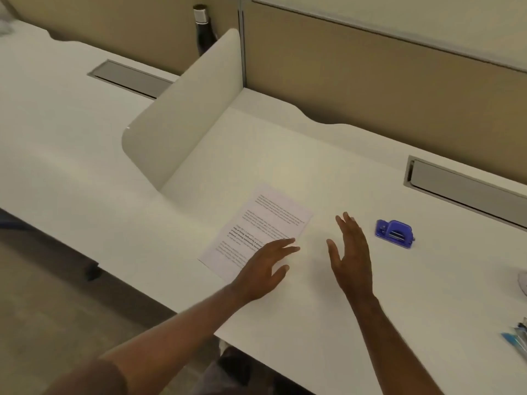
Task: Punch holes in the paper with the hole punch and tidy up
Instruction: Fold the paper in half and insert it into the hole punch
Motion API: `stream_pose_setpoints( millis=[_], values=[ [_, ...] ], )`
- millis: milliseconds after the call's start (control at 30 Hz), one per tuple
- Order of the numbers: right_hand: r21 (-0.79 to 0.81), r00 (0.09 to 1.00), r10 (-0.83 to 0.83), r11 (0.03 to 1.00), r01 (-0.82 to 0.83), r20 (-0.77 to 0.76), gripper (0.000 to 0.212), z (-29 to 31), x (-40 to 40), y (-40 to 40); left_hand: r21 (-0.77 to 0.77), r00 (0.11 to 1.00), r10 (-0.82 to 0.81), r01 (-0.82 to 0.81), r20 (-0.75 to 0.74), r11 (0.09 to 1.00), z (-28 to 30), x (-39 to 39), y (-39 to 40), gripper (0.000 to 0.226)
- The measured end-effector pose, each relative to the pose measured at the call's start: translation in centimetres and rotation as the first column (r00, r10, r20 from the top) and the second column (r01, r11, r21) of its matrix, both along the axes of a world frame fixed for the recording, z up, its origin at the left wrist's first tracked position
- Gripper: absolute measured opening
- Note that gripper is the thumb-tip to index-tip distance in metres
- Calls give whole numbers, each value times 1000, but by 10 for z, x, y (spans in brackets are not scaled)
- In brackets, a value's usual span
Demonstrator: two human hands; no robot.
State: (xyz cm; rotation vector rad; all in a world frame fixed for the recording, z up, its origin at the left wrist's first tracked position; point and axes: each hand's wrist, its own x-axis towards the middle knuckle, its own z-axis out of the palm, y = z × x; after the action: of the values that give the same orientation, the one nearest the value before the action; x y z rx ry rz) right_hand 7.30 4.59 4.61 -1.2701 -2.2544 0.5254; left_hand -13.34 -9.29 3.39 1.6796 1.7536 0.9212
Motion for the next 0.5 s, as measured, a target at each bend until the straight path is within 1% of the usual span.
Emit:
stream_pose_setpoints(
  millis=[33,100,200,300,367,500],
  values=[
    [-2,1000,18,1000,-18,19,57,0,-13,-2,1,1000,14,-14,-5,1000,-1,-12,-3,50],
    [-32,996,36,999,-34,76,59,0,-36,-7,-7,998,19,-19,-65,1000,-5,-34,-6,56],
    [-100,989,14,995,1,150,62,0,-67,-11,-17,966,12,-17,-260,1000,-12,-60,-3,62],
    [-151,984,-50,986,76,170,59,1,-92,-8,60,911,33,-9,-412,998,-21,-81,3,61],
    [-186,978,-86,975,123,192,57,3,-108,1,67,883,25,7,-468,998,-26,-90,5,63],
    [-242,957,-114,953,181,267,53,8,-134,26,-32,860,-35,22,-510,999,-41,-97,2,71]
  ],
)
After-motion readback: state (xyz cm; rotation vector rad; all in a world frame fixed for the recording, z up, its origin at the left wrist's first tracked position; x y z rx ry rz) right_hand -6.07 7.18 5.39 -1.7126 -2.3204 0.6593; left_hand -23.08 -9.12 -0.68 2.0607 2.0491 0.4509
